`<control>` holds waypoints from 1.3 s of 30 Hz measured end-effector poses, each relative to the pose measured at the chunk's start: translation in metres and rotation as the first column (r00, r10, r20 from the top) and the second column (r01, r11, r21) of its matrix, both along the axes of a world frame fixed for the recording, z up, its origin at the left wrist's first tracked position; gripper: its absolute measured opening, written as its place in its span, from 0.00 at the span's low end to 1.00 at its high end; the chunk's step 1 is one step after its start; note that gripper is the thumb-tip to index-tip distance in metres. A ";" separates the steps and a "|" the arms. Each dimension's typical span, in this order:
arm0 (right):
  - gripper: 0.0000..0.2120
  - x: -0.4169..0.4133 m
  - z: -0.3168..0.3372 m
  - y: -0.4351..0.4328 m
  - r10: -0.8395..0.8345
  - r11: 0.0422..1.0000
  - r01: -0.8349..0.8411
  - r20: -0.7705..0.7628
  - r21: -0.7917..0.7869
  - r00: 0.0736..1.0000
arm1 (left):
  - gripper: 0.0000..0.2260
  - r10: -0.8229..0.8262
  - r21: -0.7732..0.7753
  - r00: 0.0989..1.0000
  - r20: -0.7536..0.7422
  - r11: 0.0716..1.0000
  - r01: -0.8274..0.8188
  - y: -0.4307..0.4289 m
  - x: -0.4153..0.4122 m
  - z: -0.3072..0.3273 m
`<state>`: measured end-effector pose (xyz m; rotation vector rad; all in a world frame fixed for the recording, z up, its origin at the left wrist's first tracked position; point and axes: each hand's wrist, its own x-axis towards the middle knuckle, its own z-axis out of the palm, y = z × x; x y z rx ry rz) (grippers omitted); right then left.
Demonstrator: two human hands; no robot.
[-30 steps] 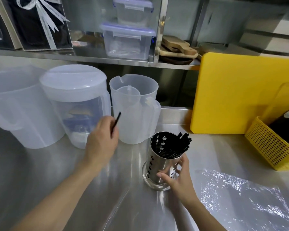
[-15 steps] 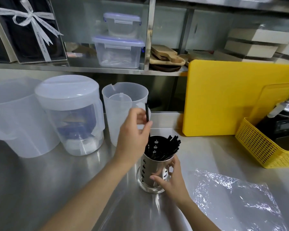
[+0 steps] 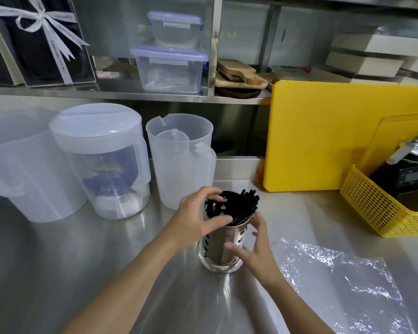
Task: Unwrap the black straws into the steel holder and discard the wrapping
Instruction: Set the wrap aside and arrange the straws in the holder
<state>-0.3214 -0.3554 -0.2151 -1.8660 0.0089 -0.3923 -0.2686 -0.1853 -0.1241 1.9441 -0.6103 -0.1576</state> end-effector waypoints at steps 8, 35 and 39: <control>0.15 -0.006 0.055 -0.018 -0.160 0.973 0.200 0.290 -0.113 0.944 | 0.15 -0.034 0.214 0.996 0.084 0.977 0.015 -0.017 -0.002 -0.009; 0.07 0.065 0.094 -0.010 0.106 0.925 -0.133 -0.096 -0.357 0.990 | 0.12 0.051 -0.159 0.988 -0.147 0.984 -0.074 -0.025 0.041 -0.010; 0.04 0.073 0.097 -0.010 0.139 0.908 -0.194 -0.171 -0.370 0.975 | 0.13 0.061 -0.241 0.975 -0.213 0.964 -0.113 -0.027 0.046 -0.018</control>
